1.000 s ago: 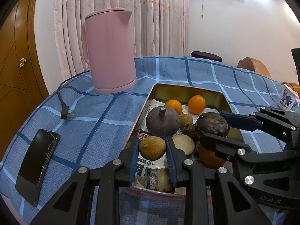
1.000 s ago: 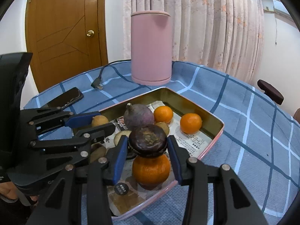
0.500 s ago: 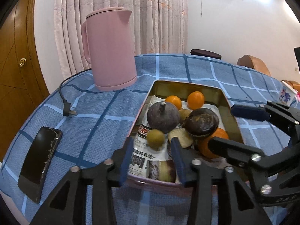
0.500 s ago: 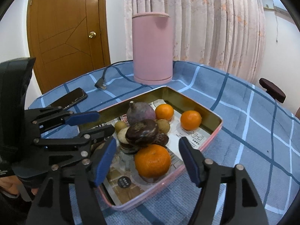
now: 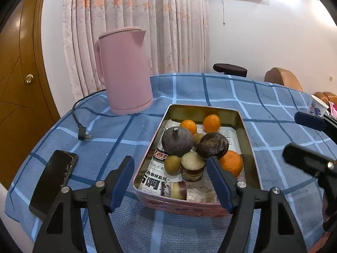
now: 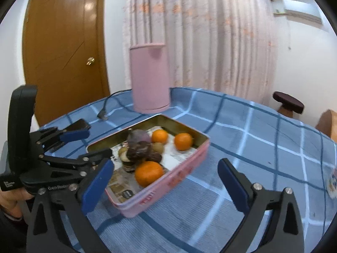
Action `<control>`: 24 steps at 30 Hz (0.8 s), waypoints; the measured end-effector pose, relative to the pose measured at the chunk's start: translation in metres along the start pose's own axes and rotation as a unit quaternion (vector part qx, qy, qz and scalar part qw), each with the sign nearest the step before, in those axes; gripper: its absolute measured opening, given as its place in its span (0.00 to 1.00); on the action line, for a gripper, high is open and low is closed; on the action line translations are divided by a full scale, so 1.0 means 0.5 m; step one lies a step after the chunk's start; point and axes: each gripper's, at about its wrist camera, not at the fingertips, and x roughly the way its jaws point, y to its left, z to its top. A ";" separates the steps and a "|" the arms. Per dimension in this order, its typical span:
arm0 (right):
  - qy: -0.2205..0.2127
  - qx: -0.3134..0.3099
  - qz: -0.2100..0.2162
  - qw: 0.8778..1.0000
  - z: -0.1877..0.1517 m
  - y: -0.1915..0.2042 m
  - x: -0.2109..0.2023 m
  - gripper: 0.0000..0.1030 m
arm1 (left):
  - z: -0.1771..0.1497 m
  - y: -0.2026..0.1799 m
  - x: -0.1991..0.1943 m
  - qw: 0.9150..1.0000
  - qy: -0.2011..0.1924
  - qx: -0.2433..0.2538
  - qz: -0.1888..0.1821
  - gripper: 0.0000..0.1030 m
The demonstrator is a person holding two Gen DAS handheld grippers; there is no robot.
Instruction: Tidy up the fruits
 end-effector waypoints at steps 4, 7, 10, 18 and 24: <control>-0.017 0.008 -0.032 0.999 -0.003 -0.022 -0.033 1.00 | 0.006 -0.019 -0.020 1.000 -0.011 0.007 -0.007 0.71; -0.027 0.005 -0.054 0.998 -0.008 -0.030 -0.058 1.00 | 0.012 -0.034 -0.034 1.000 -0.020 0.012 -0.016 0.71; -0.034 0.001 -0.069 0.997 -0.013 -0.035 -0.077 1.00 | 0.014 -0.052 -0.045 0.999 -0.024 0.018 -0.024 0.71; -0.047 0.004 -0.079 0.996 -0.018 -0.039 -0.113 1.00 | 0.013 -0.087 -0.062 0.999 -0.028 0.033 -0.030 0.71; -0.053 -0.001 -0.082 0.995 -0.021 -0.032 -0.128 1.00 | 0.010 -0.095 -0.068 0.998 -0.028 0.035 -0.032 0.71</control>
